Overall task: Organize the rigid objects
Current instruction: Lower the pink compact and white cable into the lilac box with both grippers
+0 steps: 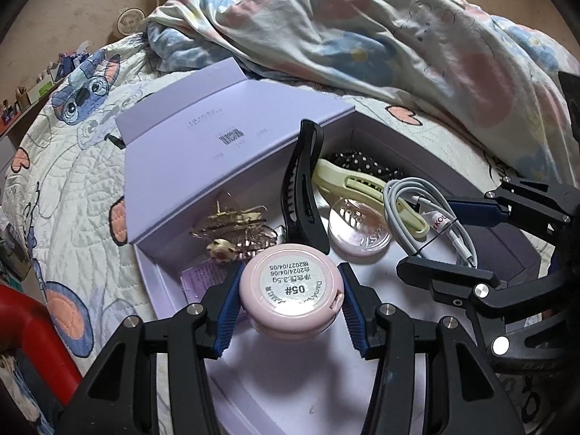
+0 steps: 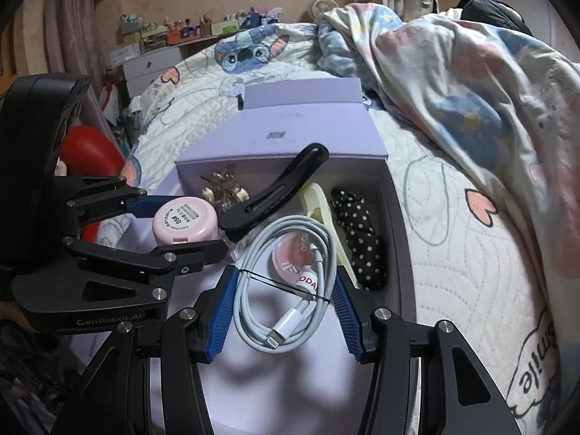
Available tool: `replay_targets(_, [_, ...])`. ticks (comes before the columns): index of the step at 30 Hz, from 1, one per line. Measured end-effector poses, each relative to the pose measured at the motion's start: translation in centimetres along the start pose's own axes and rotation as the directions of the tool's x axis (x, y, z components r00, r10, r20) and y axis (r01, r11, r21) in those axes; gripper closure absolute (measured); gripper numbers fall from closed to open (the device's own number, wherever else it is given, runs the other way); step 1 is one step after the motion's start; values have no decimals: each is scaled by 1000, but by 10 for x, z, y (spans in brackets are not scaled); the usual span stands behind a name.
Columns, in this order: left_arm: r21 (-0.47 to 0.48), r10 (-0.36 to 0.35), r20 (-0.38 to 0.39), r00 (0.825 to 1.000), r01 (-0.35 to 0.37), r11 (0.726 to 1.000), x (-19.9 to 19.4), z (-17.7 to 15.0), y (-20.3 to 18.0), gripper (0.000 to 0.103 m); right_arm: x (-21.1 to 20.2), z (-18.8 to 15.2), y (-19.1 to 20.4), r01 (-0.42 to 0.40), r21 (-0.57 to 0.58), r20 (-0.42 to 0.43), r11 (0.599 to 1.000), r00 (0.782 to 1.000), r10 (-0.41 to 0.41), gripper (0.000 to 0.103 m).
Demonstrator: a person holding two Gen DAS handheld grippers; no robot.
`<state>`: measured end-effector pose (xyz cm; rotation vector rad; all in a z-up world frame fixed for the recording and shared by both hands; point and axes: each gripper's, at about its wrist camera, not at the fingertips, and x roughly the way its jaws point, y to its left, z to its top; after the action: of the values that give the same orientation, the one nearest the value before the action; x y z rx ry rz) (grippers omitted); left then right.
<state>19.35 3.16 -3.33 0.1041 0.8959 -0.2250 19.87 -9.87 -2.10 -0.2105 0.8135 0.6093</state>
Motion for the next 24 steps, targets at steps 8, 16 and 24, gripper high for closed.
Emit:
replay_targets(8, [26, 3, -41, 999, -2, 1000, 14, -1, -4, 53, 10, -2, -2, 21, -6, -29, 1000, 999, -22, 52])
replay_targets(16, [25, 43, -108, 993, -41, 999, 27, 6, 0, 53, 14, 0, 2, 50, -34, -58, 998, 997, -52, 52])
replay_targets(24, [52, 77, -124, 989, -71, 996, 30, 8, -3, 53, 17, 1, 2, 67, -37, -80, 997, 994, -70, 52])
